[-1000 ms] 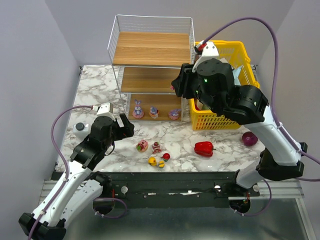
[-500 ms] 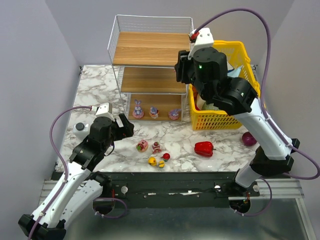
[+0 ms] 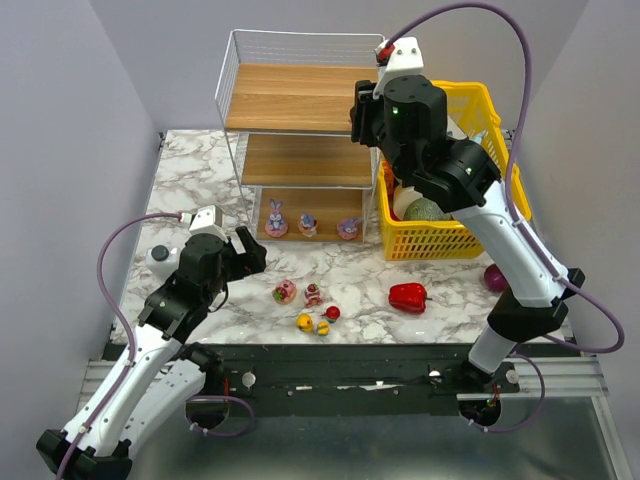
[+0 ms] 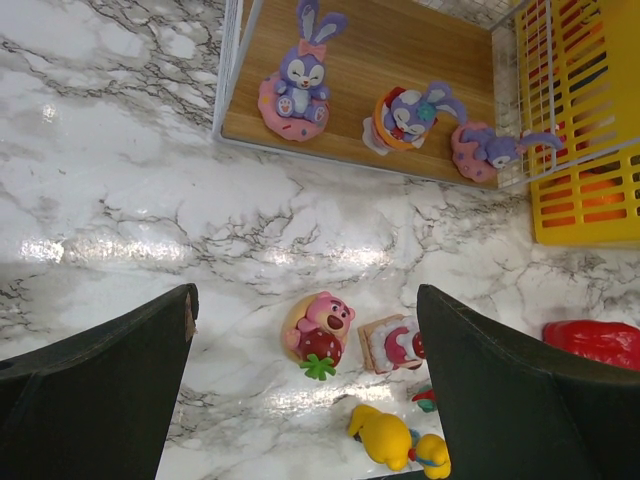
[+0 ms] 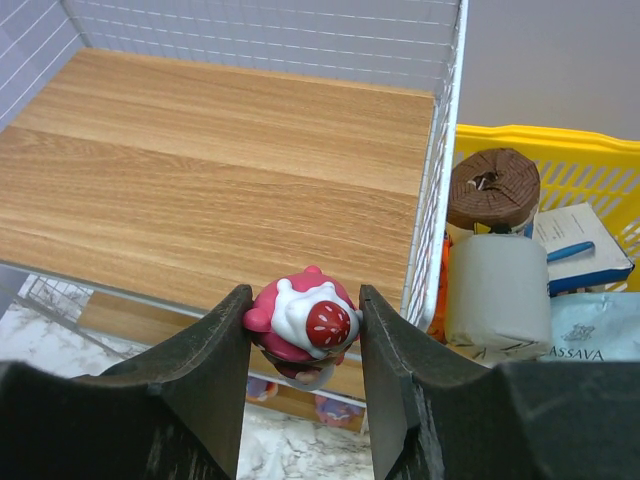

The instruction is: Place and organize the plastic toys onto the shelf

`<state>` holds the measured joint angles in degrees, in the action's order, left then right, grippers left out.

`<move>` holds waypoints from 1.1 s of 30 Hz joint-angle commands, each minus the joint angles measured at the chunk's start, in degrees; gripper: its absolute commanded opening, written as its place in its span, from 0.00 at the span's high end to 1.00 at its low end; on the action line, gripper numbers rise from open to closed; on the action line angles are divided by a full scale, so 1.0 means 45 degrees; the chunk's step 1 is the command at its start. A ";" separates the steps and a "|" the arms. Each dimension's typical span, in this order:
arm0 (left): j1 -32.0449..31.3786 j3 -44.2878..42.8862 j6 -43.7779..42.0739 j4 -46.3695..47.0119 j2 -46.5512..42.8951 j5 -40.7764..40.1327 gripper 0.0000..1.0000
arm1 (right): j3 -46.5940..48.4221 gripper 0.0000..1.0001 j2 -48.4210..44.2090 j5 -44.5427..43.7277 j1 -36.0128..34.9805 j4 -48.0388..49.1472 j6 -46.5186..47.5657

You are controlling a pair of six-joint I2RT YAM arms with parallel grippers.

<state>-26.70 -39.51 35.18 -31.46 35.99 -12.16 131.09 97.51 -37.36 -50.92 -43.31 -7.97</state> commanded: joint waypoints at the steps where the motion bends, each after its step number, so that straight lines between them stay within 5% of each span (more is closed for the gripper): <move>1: 0.0035 0.0069 0.0054 -0.0137 -0.0145 -0.0383 0.01 | 0.0127 0.78 0.0126 0.0529 0.0162 0.0328 -0.0105; 17: 0.0035 0.0107 0.0034 -0.0196 -0.0068 -0.0442 0.01 | 0.0263 0.72 0.0810 0.1174 0.0494 -0.0121 -0.0456; 33: 0.0035 0.0068 -0.0044 -0.0274 -0.0126 -0.0539 0.01 | 0.0772 0.52 0.1630 0.1174 0.0728 -0.0356 -0.0671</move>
<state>-26.70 -39.51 35.35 -32.47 35.99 -13.28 133.38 101.91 -32.88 -48.56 -43.16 -10.50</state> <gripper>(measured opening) 0.988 0.502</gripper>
